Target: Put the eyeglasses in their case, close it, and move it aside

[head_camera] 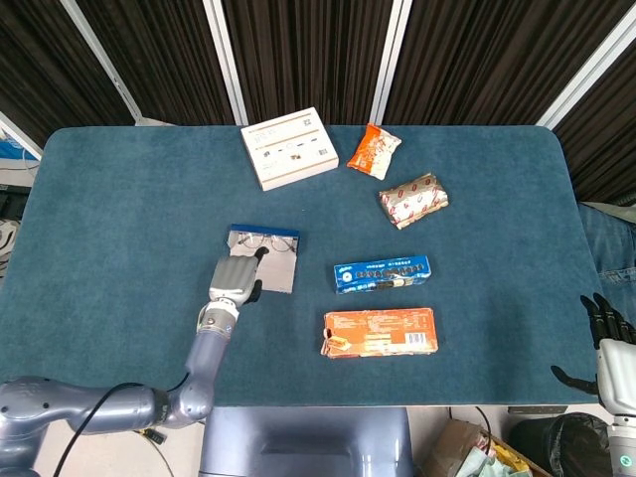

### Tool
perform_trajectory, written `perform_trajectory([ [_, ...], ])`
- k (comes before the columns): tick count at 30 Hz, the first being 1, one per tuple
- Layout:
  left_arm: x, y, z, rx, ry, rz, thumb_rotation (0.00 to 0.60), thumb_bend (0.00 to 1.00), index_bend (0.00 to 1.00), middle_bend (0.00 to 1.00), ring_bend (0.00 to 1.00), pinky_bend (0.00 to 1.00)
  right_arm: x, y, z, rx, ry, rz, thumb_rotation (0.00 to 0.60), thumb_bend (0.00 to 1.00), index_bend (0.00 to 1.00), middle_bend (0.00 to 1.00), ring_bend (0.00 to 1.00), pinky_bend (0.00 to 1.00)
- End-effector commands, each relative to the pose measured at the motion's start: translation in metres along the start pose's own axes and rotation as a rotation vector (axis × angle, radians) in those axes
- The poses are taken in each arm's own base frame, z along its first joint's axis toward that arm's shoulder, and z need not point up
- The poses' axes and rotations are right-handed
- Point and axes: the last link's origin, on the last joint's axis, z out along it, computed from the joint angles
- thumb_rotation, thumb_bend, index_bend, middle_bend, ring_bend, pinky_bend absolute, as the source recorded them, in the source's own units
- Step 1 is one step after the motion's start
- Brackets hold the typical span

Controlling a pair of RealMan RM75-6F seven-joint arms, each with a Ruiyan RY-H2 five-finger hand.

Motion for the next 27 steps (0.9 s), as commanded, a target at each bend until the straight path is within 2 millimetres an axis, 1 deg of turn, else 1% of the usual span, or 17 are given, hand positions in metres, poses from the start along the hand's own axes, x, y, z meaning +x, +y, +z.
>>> perform_trajectory([
  [1,0.004,-0.017,-0.016,-0.019,-0.002,0.064,0.6,0.31,0.18,0.41,0.33,0.41,0.0,0.0,0.0,-0.004,0.001,0.002,0.6,0.2,0.05,0.0,0.11,0.16],
  [2,0.005,-0.019,-0.018,-0.021,0.001,0.072,0.6,0.29,0.16,0.34,0.25,0.34,0.0,0.0,0.0,-0.005,0.0,0.003,0.6,0.2,0.05,0.0,0.11,0.16],
  [4,0.006,-0.025,-0.02,-0.026,0.016,0.097,0.6,0.25,0.13,0.25,0.14,0.25,0.0,0.0,-0.001,-0.006,-0.001,0.006,0.6,0.2,0.05,0.0,0.11,0.16],
  [5,0.005,-0.028,-0.021,-0.032,0.025,0.11,0.6,0.23,0.12,0.21,0.11,0.21,0.0,0.0,-0.001,-0.006,-0.002,0.007,0.6,0.2,0.05,0.0,0.11,0.16],
  [7,0.004,-0.031,-0.021,-0.045,0.04,0.125,0.6,0.21,0.11,0.19,0.08,0.18,0.0,0.0,-0.001,-0.005,-0.002,0.006,0.6,0.2,0.05,0.0,0.11,0.16],
  [12,-0.005,-0.039,-0.02,-0.099,0.113,0.227,0.6,0.18,0.09,0.14,0.02,0.13,0.0,0.0,-0.001,-0.008,-0.002,0.011,0.6,0.2,0.05,0.0,0.11,0.16],
  [14,-0.008,-0.041,-0.019,-0.112,0.13,0.238,0.6,0.18,0.07,0.12,0.0,0.1,0.001,0.0,-0.001,-0.007,-0.001,0.012,0.6,0.2,0.05,0.0,0.11,0.16],
  [16,-0.009,-0.041,-0.016,-0.126,0.156,0.249,0.6,0.16,0.06,0.11,0.0,0.08,0.0,0.0,-0.001,-0.008,-0.003,0.015,0.6,0.2,0.05,0.0,0.11,0.16],
  [20,-0.014,-0.041,-0.012,-0.149,0.201,0.256,0.6,0.15,0.05,0.1,0.0,0.08,0.001,0.0,-0.001,-0.007,-0.005,0.018,0.6,0.2,0.05,0.0,0.11,0.16],
  [24,-0.024,-0.041,-0.007,-0.151,0.182,0.251,0.6,0.15,0.05,0.1,0.0,0.1,0.0,0.0,-0.001,-0.005,-0.007,0.019,0.6,0.2,0.05,0.0,0.11,0.16],
  [27,-0.027,-0.041,-0.004,-0.147,0.192,0.267,0.6,0.15,0.05,0.1,0.0,0.11,0.001,0.0,-0.001,-0.007,-0.005,0.021,0.6,0.2,0.05,0.0,0.11,0.16],
])
